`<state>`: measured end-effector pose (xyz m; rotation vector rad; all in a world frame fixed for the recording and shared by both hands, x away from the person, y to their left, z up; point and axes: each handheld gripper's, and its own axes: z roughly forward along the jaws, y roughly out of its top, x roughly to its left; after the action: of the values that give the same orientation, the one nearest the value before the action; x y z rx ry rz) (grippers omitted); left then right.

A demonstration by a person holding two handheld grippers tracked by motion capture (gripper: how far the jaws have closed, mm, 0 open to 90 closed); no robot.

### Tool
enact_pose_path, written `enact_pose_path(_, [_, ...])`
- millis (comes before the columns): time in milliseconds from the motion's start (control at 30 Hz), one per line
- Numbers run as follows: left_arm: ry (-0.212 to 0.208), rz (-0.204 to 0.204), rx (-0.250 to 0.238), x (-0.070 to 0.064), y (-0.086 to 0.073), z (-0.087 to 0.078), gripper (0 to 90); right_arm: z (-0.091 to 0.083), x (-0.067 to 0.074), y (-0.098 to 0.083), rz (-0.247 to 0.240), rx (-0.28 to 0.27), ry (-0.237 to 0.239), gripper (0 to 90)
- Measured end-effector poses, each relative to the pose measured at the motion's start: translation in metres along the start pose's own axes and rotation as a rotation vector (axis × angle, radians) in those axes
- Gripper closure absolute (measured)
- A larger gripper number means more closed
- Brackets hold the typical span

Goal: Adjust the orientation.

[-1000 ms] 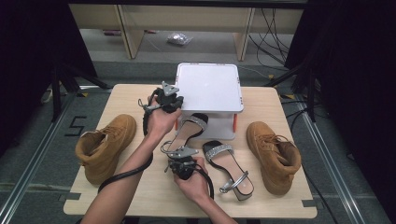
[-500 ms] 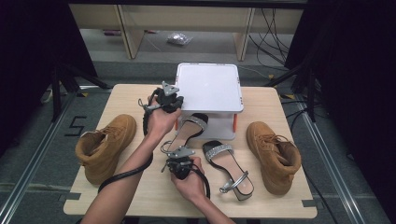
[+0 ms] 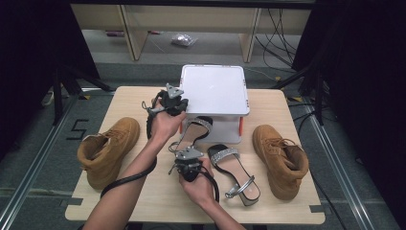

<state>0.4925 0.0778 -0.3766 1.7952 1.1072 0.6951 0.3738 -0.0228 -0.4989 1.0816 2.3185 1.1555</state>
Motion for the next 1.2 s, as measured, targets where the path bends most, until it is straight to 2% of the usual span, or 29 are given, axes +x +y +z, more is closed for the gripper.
enact_pose_path(67, [0.0,0.003,0.002,0.0,0.0,0.0,89.8,-0.001,0.0,0.002,0.014,0.007,0.005,90.0])
enact_pose_path(300, [0.0,0.003,0.002,0.0,0.0,0.0,89.7,-0.001,0.0,0.002,0.01,0.012,0.003,90.0])
enact_pose_path(333, [0.0,0.003,0.002,0.0,0.0,0.0,89.7,-0.001,-0.002,0.002,-0.018,0.009,-0.003,90.0])
enact_pose_path(400, [0.0,0.002,0.002,0.0,0.0,0.0,89.7,-0.001,-0.001,0.003,-0.007,0.012,-0.004,90.0])
enact_pose_path(500, [-0.002,0.001,0.003,0.0,0.0,0.0,89.8,-0.003,-0.005,0.005,-0.029,0.01,-0.025,90.0])
enact_pose_path(533, [-0.001,0.002,0.004,0.0,0.0,0.0,89.8,-0.004,-0.005,0.005,0.004,0.018,-0.025,90.0])
enact_pose_path(600, [0.0,0.006,0.005,0.0,0.001,0.0,89.8,-0.004,-0.014,0.006,0.002,0.018,-0.046,90.0])
enact_pose_path(667, [-0.001,0.015,0.013,0.0,0.001,-0.001,89.8,-0.004,-0.016,0.006,-0.001,0.018,-0.051,90.0])
enact_pose_path(700, [0.001,0.013,0.011,0.0,0.001,0.0,89.8,-0.004,-0.018,0.008,0.013,0.024,-0.056,90.0])
enact_pose_path(800, [0.0,0.004,0.006,0.0,0.001,0.0,89.8,-0.003,-0.025,0.011,-0.006,0.016,-0.07,90.0])
enact_pose_path(900, [0.002,0.016,0.016,0.0,0.001,0.0,89.8,-0.002,-0.03,0.014,0.02,0.027,-0.076,90.0])
enact_pose_path(1033, [0.0,0.005,0.009,0.0,0.001,0.0,89.8,0.002,-0.036,0.016,0.026,0.025,-0.083,90.0])
enact_pose_path(1100, [0.0,0.004,0.008,0.0,0.001,0.0,89.8,0.003,-0.039,0.017,0.009,0.043,-0.084,90.0])
enact_pose_path(1167, [0.0,0.004,0.008,0.0,0.001,0.0,89.8,0.007,-0.041,0.018,-0.002,0.034,-0.088,90.0])
enact_pose_path(1200, [-0.001,0.002,0.008,0.0,0.001,0.0,89.8,0.01,-0.039,0.019,0.03,0.033,-0.083,90.0])
